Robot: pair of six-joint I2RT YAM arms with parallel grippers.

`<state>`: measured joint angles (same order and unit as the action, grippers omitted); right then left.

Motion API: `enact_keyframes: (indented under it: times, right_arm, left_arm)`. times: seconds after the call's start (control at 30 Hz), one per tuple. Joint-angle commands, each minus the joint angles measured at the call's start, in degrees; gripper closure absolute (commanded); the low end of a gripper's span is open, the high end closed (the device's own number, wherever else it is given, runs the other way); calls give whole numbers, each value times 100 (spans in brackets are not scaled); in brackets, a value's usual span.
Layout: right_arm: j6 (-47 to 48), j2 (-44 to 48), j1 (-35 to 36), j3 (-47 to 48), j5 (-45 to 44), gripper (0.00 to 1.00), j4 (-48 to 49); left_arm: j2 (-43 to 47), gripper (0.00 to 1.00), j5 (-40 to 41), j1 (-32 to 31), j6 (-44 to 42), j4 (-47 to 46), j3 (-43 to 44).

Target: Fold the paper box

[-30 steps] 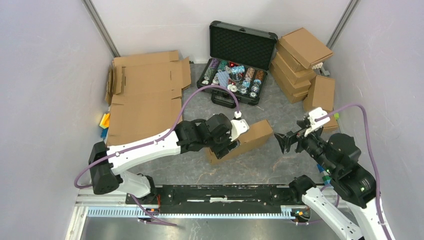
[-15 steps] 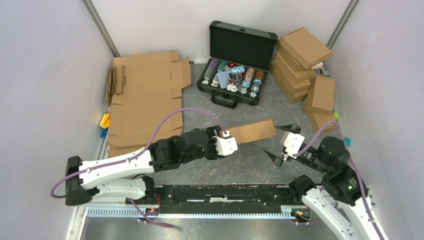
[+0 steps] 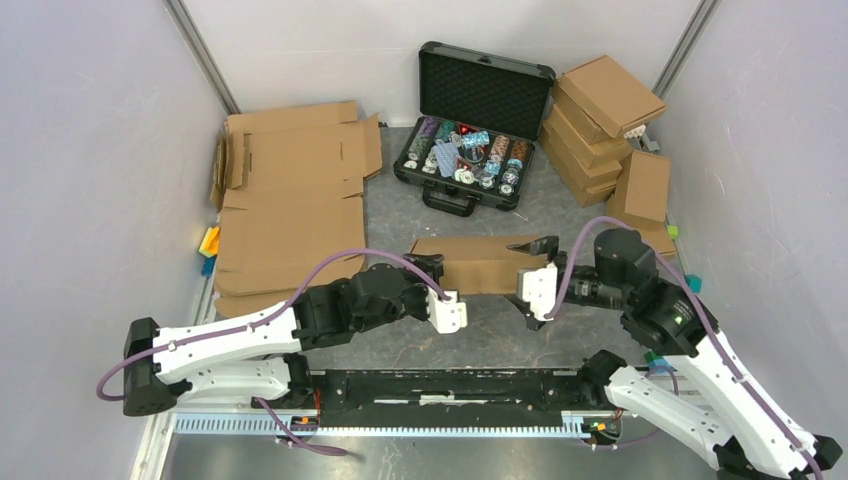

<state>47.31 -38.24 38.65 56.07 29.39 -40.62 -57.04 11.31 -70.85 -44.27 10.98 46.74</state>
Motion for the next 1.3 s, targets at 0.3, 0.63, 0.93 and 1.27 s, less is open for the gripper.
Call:
enact_keyframes:
  times: [0.3, 0.63, 0.93, 1.27]
  right_arm:
    - [202, -648, 529, -43, -473, 2, 206]
    - [37, -761, 975, -496, -1640, 4, 662]
    - [-20, -905, 1363, -617, -2687, 20, 894]
    - [-178, -667, 1588, -790, -3861, 52, 761]
  left_arm:
    - [-114, 68, 284, -42, -454, -353, 138]
    - [-167, 69, 510, -34, -422, -415, 170]
    - [-7, 69, 375, -37, -444, -701, 3]
    - [297, 43, 496, -35, 159, -913, -169]
